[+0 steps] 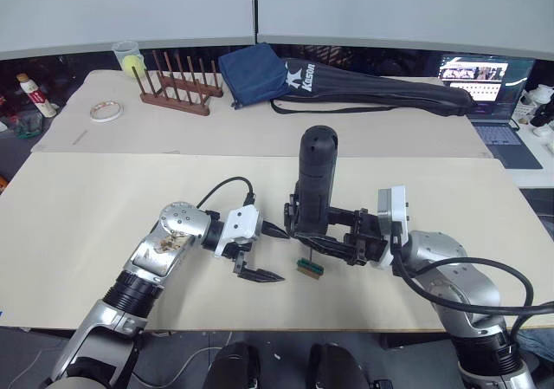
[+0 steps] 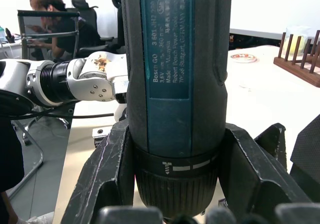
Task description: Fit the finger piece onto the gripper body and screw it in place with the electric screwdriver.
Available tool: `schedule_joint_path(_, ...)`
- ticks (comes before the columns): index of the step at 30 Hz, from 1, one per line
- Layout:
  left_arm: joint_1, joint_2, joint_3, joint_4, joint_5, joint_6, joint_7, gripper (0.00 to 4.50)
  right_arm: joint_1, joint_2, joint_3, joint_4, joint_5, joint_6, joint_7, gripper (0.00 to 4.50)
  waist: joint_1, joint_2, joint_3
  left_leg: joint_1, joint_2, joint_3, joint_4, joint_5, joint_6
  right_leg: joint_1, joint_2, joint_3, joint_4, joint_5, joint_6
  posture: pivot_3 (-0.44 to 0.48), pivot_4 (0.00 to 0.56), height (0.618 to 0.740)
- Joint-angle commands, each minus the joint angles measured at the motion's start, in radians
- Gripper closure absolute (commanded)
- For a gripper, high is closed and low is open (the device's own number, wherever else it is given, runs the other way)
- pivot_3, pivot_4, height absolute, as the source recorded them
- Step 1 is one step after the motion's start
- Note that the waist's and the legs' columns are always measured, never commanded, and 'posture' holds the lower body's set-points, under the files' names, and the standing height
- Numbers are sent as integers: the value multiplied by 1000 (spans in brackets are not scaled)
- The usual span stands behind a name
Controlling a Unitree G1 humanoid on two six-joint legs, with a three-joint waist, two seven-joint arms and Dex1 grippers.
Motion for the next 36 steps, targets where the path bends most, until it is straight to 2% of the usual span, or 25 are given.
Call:
schedule_joint_path(1, -18, 4, 5, -7, 5, -19, 1, 0, -18, -2, -23, -24, 15, -26, 8, 2584, 0, 0, 0, 0, 0, 0, 0, 0, 0, 0, 0, 0, 0, 0, 0, 0, 150, 740)
schedule_joint_path(36, -13, 0, 9, -3, 14, -32, 5, 0, -1, -41, -15, -36, 53, 23, 28, 2584, 1, 0, 0, 1, 0, 0, 0, 0, 0, 1, 0, 0, 0, 0, 0, 0, 150, 740)
